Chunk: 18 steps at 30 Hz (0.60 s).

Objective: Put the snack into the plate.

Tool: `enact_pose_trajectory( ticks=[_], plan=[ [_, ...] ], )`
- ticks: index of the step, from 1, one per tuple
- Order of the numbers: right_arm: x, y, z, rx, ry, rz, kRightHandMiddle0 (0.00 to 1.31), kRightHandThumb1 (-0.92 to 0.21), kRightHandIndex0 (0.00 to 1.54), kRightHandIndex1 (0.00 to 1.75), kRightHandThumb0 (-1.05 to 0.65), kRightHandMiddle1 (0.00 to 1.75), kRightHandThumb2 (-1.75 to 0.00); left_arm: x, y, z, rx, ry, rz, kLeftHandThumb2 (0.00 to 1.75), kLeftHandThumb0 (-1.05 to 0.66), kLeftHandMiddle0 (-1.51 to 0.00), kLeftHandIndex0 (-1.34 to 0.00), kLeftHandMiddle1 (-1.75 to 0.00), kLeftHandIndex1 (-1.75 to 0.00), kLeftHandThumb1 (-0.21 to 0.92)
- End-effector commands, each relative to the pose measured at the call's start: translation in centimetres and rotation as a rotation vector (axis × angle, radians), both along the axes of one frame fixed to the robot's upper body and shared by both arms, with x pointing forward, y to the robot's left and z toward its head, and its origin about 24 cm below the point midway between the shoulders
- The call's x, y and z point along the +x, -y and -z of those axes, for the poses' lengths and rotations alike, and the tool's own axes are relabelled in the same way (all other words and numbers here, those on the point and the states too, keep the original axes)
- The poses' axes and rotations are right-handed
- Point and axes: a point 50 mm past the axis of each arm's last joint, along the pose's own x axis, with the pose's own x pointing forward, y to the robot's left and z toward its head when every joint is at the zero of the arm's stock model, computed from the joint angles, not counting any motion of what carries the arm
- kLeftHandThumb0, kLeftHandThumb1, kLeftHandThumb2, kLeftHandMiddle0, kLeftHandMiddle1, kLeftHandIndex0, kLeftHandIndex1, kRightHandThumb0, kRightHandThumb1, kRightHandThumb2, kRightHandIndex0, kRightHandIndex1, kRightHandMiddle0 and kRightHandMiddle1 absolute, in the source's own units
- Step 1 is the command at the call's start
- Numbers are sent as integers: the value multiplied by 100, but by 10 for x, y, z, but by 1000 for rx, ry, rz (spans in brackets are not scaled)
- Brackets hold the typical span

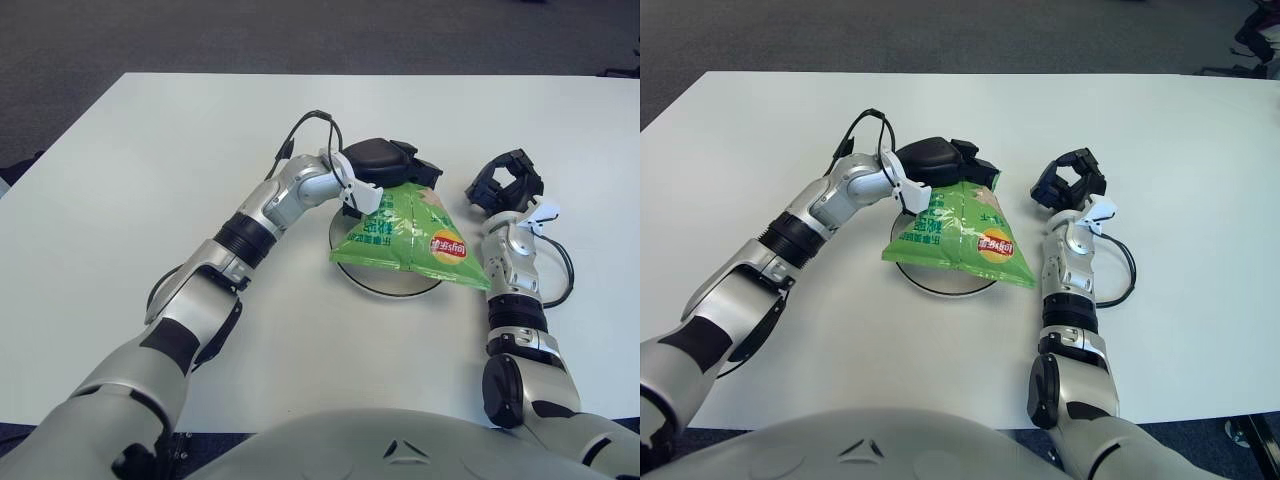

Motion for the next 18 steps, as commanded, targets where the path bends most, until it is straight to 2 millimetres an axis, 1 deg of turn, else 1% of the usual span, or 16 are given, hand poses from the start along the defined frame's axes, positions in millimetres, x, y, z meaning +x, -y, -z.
enact_pose_trajectory(
  ticks=[1,6,7,8,9,10,11,12,13,14,15,16,17,18],
  plan=[
    [-15,-7,30,46,-86,-5,69,-23,130,175,-52,175,-143,-1,-3,18,132,33,17,155,55,-77,-97,-175,-175,12],
    [-15,-7,30,38,-89,-13,68,-23,130,175,-52,175,-142,-1,-3,21,191,62,44,153,54,-76,-88,-175,-175,14],
    [-15,-7,30,34,-90,-16,68,-23,130,175,-52,175,-142,-1,-4,21,208,62,50,153,44,-75,-81,-174,-175,14],
    [-15,-7,30,31,-90,-18,68,-24,130,175,-52,175,-142,-1,-4,22,219,62,55,148,28,-72,-66,-174,-174,18],
    [-16,-7,30,28,-91,-20,68,-24,130,175,-52,175,-142,-2,-5,22,236,64,60,146,22,-71,-61,-174,-174,20],
    [-16,-6,30,26,-92,-21,68,-24,130,175,-52,175,-142,-3,-6,21,244,64,63,129,14,-62,-49,-174,-170,33],
    [-15,-6,30,24,-92,-23,68,-24,130,175,-52,175,-142,-4,-7,22,258,62,63,118,9,-55,-41,-174,-167,42],
    [-15,-7,30,23,-93,-24,68,-24,130,175,-52,175,-142,-5,-8,22,268,59,63,111,15,-51,-33,-174,-163,47],
    [-15,-7,30,23,-93,-24,68,-24,131,175,-52,175,-142,-5,-9,22,273,57,62,102,23,-44,-21,-175,-157,55],
    [-15,-7,30,21,-93,-25,68,-24,131,175,-52,175,-142,-5,-9,22,290,50,63,95,28,-40,-13,-175,-153,59],
    [-15,-6,30,20,-93,-25,68,-24,131,175,-52,175,-142,-6,-9,23,316,38,67,90,29,-37,-11,-174,-150,63],
    [-15,-6,30,20,-93,-25,68,-24,131,175,-52,175,-142,-7,-9,23,335,29,69,97,10,-24,-7,-165,-141,50],
    [-15,-6,30,20,-93,-26,68,-24,131,175,-52,175,-141,-7,-9,23,347,23,71,105,-2,-15,-4,-159,-135,39],
    [-15,-6,30,21,-93,-26,68,-24,131,175,-52,175,-141,-8,-9,23,362,18,72,108,-7,-12,-3,-156,-133,35]
  ],
)
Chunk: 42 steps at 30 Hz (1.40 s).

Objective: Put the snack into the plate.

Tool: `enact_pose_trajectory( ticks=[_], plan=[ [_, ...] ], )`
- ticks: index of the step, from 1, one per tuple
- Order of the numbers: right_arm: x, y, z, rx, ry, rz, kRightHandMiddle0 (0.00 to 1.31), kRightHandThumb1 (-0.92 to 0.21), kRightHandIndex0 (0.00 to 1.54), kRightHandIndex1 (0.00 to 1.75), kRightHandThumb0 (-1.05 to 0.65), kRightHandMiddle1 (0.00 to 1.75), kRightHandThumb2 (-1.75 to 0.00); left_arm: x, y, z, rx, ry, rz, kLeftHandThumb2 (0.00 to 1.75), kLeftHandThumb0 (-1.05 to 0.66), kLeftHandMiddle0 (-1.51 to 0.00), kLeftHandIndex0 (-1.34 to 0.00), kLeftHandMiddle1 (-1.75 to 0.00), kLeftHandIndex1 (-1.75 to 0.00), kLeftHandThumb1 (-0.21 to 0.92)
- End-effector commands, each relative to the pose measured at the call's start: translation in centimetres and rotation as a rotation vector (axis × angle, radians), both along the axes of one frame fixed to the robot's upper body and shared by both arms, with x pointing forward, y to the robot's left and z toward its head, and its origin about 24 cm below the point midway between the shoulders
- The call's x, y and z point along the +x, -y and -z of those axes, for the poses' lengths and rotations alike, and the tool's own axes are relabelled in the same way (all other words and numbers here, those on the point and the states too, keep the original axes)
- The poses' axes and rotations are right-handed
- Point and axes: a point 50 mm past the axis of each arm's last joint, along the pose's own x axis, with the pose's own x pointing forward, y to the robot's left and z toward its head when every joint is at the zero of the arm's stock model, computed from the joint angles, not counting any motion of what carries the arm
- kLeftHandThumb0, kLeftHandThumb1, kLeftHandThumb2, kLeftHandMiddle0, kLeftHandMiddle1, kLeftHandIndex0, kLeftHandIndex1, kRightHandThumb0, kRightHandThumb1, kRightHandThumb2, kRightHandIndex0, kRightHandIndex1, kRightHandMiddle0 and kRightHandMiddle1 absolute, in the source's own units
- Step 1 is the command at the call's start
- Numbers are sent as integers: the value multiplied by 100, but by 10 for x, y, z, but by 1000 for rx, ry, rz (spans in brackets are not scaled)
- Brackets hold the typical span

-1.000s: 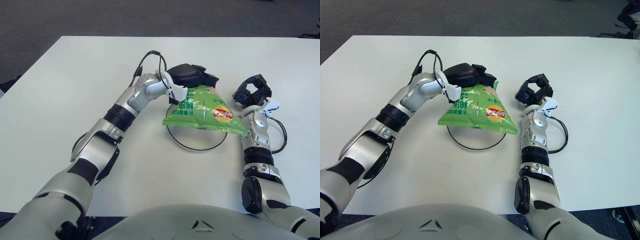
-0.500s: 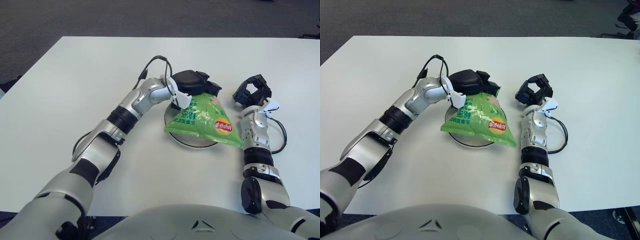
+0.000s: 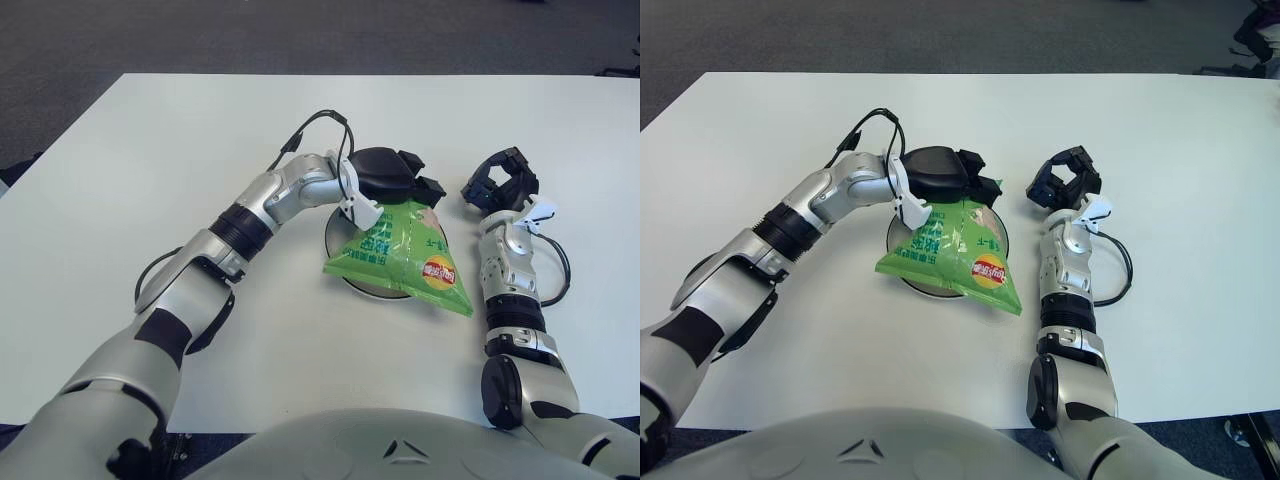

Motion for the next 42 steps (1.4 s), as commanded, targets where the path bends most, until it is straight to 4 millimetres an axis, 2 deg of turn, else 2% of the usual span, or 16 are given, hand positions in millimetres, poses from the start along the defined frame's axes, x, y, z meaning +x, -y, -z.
enact_pose_trajectory(
  ticks=[1,3,5,6,7,9,11,13,16,21,33,42],
  plan=[
    [-16,-1,31,34,-101,8,68,-24,131,175,-52,175,-141,0,-9,21,156,-63,-38,112,-13,-8,-2,-152,-130,29],
    [-16,-1,32,37,-103,11,68,-24,131,175,-52,175,-141,-2,-9,20,212,-74,-34,116,-18,-4,-1,-142,-125,23],
    [-16,-1,32,38,-106,15,68,-24,132,175,-52,175,-141,-3,-8,19,265,-90,-31,116,-21,-2,0,-119,-113,18],
    [-16,-1,32,39,-107,16,68,-24,132,175,-52,175,-141,-4,-8,18,283,-98,-30,114,-25,-1,0,-98,-104,19],
    [-16,-1,32,40,-107,17,68,-24,132,175,-52,175,-142,-5,-8,18,296,-103,-30,114,-26,-1,0,-91,-100,19],
    [-16,-1,32,43,-107,19,68,-24,132,175,-52,175,-142,-6,-9,16,325,-99,-29,107,-39,0,0,-47,-77,24],
    [-16,-1,32,46,-106,20,68,-24,132,175,-52,175,-142,-7,-10,15,352,-94,-34,103,-45,0,0,-28,-66,26],
    [-16,-1,32,48,-106,19,68,-24,132,175,-52,175,-142,-9,-15,13,415,-77,-46,94,-57,0,0,-12,-45,33],
    [-16,-1,32,49,-105,18,68,-24,132,175,-52,175,-142,-12,-20,8,460,-62,-60,87,-65,0,0,-4,-31,38],
    [-15,0,31,44,-105,15,68,-24,132,175,-52,175,-141,-19,-28,-8,576,13,-119,74,-77,0,0,-1,-10,46],
    [-15,1,32,29,-110,8,68,-24,133,175,-52,175,-142,-20,-31,-17,629,25,-215,59,-85,0,0,0,-4,60],
    [-15,2,32,23,-116,8,69,-23,134,175,-52,175,-143,-18,-36,-18,601,-3,-244,56,-85,0,0,0,-6,64]
  ],
)
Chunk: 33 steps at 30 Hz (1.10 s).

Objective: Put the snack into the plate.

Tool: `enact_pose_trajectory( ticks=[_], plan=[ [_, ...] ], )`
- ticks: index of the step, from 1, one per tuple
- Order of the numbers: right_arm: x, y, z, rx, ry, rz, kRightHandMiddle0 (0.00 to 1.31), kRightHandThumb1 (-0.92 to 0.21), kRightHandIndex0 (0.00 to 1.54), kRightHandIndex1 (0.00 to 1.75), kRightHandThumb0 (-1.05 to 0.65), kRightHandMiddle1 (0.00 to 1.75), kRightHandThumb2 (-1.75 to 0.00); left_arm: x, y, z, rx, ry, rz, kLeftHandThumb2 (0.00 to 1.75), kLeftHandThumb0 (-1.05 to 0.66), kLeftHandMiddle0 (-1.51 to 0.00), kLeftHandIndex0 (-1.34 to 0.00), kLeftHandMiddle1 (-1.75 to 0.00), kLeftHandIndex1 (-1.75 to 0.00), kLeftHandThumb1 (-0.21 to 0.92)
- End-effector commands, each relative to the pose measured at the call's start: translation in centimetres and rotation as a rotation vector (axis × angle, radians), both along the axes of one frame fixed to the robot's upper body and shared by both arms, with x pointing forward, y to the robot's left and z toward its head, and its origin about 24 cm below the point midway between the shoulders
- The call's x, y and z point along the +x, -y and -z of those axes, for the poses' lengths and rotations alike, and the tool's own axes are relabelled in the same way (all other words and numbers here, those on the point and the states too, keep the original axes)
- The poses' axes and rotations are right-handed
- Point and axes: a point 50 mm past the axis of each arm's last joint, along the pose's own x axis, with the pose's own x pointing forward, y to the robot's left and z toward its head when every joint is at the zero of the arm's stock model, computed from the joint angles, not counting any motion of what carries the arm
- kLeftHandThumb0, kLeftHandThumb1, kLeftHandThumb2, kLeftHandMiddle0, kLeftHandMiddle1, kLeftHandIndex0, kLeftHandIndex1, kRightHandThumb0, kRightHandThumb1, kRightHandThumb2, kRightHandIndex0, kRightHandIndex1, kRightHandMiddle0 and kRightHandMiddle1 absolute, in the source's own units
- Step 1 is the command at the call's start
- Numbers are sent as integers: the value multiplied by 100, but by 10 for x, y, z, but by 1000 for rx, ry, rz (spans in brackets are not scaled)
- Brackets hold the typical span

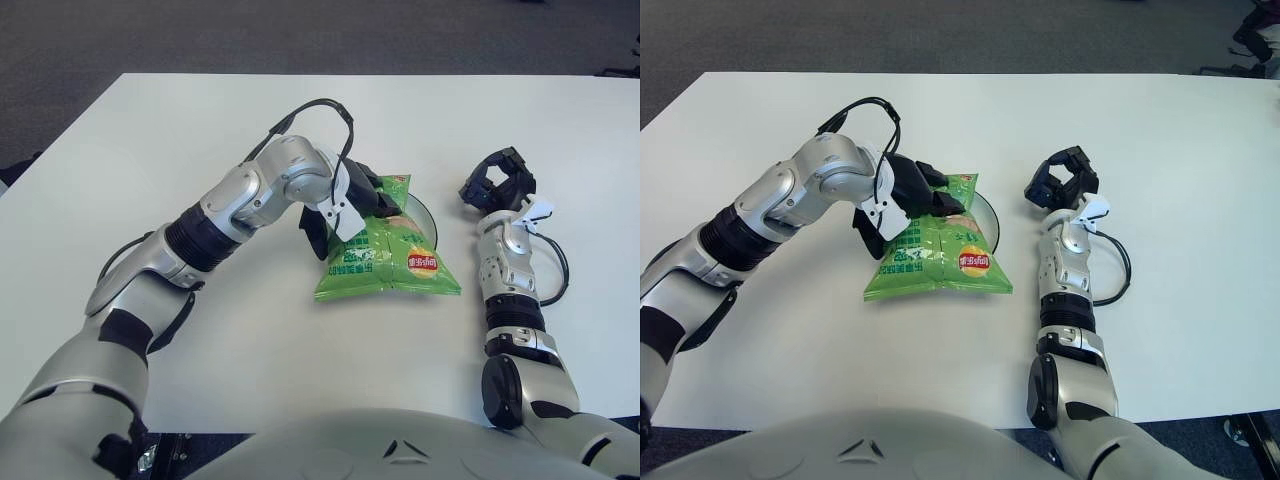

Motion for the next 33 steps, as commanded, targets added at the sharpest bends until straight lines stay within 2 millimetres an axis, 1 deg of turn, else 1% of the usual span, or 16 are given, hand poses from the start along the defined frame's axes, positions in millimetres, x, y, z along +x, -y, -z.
enact_pose_trajectory(
  ticks=[1,7,9,13,18,22,26,29,33],
  plan=[
    [-16,1,32,28,-112,12,69,-23,134,175,-52,175,-143,3,-8,6,14,-26,-44,56,-85,0,0,0,-6,64],
    [-16,1,32,33,-117,18,69,-23,135,175,-52,175,-143,9,-21,-3,-107,-89,-65,54,-85,0,0,0,-5,62],
    [-16,1,32,35,-117,17,69,-23,135,175,-52,175,-143,12,-30,-10,-164,-106,-78,53,-85,0,0,0,-4,60],
    [-16,2,33,38,-117,14,69,-23,134,175,-52,175,-143,16,-48,-30,-252,-84,-90,52,-84,0,0,0,-3,57],
    [-15,2,33,43,-115,8,69,-23,134,175,-52,175,-143,18,-52,-41,-357,-59,-59,52,-84,0,0,0,-1,55],
    [-15,2,33,43,-112,4,69,-23,133,175,-52,175,-143,21,-58,-45,-393,-37,-42,52,-85,0,0,0,0,54],
    [-14,3,34,39,-111,-2,69,-22,133,175,-52,175,-143,27,-69,-51,-448,-5,-27,52,-89,0,0,0,0,54],
    [-14,4,34,37,-114,-4,69,-22,133,175,-52,175,-144,29,-72,-53,-479,-14,-31,52,-92,0,0,0,0,55],
    [-13,4,35,36,-119,-5,69,-22,134,175,-52,175,-144,31,-77,-57,-528,-2,-23,45,-98,0,0,0,0,62]
  ],
)
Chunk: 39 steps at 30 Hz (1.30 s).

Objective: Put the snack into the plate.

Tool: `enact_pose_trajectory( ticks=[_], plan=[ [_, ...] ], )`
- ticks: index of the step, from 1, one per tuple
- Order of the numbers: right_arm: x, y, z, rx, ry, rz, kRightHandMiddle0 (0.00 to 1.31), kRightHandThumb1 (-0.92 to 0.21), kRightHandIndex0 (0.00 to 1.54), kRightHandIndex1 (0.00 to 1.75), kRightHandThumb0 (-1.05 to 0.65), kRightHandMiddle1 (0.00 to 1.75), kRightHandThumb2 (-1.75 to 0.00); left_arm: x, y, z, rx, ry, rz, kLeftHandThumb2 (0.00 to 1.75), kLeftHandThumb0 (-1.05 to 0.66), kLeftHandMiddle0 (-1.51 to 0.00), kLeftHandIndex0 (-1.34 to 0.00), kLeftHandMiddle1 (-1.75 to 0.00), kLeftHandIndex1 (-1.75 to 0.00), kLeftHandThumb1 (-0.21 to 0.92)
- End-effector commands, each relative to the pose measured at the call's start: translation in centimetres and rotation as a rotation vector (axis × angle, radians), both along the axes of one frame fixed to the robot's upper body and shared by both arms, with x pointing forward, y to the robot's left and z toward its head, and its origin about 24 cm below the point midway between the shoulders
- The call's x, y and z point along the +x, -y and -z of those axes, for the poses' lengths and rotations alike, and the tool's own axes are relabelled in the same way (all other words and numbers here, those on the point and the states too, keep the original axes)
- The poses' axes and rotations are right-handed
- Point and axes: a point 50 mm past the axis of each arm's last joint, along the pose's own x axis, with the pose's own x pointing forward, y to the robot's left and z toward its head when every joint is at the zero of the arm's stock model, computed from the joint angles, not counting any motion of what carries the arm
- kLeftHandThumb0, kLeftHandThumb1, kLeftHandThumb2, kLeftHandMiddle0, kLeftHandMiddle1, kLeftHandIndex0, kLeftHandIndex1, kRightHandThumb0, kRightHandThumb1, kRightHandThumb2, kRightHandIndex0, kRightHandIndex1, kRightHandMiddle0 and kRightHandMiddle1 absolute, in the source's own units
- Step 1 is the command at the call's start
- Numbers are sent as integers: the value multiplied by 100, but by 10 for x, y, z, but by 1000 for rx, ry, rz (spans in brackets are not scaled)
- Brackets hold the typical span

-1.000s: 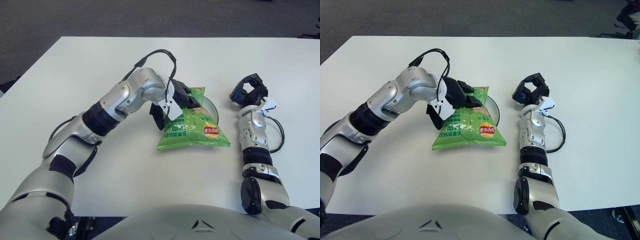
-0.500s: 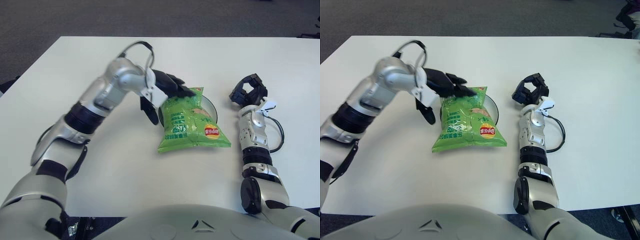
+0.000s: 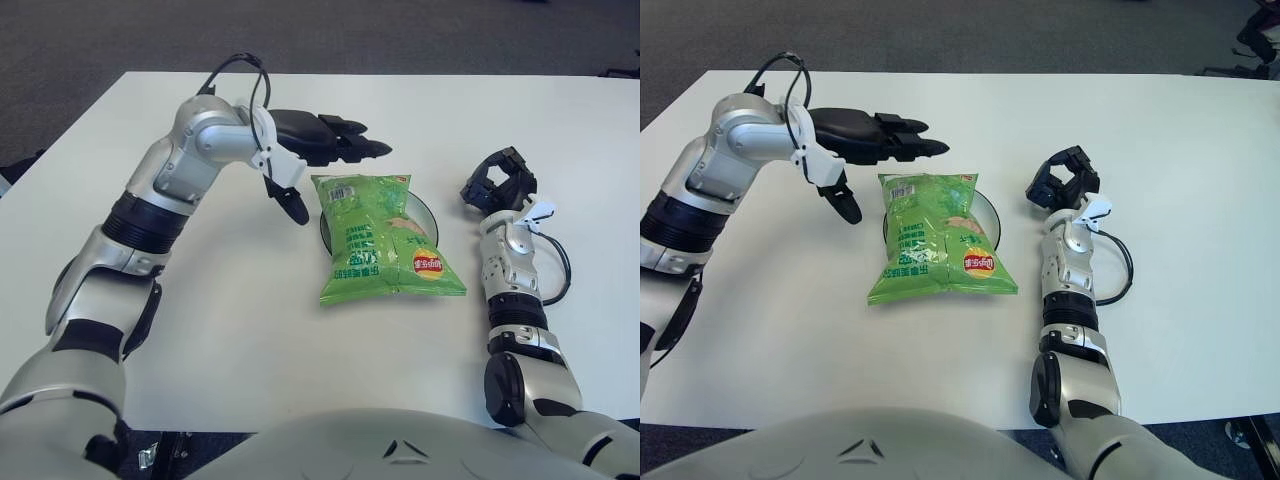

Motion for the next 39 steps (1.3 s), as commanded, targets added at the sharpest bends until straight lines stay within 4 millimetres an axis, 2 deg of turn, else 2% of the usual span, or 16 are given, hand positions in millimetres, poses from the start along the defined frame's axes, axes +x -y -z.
enact_pose_trajectory(
  ticks=[1,7,10,13,18,20,25,30,37,39],
  plan=[
    [-15,0,32,43,-107,14,69,-22,134,175,-52,175,-143,2,-7,-12,-47,48,2,41,-100,0,0,0,0,66],
    [-14,0,32,38,-110,11,69,-23,134,175,-52,175,-143,5,-12,-17,-93,72,23,30,-104,0,0,0,0,77],
    [-14,0,32,38,-111,8,69,-23,134,175,-52,175,-143,9,-24,-19,-181,21,-2,25,-105,0,0,0,0,82],
    [-14,0,32,40,-111,6,69,-23,134,175,-52,175,-143,10,-32,-19,-232,2,-18,22,-105,0,0,0,0,83],
    [-14,-1,33,41,-113,0,69,-23,133,175,-52,175,-143,6,-58,-23,-307,-16,-71,20,-105,0,0,0,0,83],
    [-14,-1,33,40,-114,0,69,-23,133,175,-52,175,-142,5,-61,-24,-322,-20,-82,19,-105,0,0,0,0,83],
    [-14,-1,33,35,-114,-1,69,-23,133,175,-52,175,-143,9,-80,-5,-410,-20,-151,18,-105,0,0,0,0,84],
    [-14,0,34,32,-122,-1,69,-23,134,175,-52,175,-142,13,-88,17,-684,-133,-216,18,-104,0,0,0,0,84],
    [-14,-1,34,21,-120,-5,68,-24,135,175,-52,175,-142,18,-94,34,-770,-144,-256,19,-105,0,0,0,0,88],
    [-15,-2,34,19,-119,-7,68,-24,135,175,-52,175,-142,18,-102,44,-796,-150,-304,19,-105,0,0,0,0,89]
  ],
)
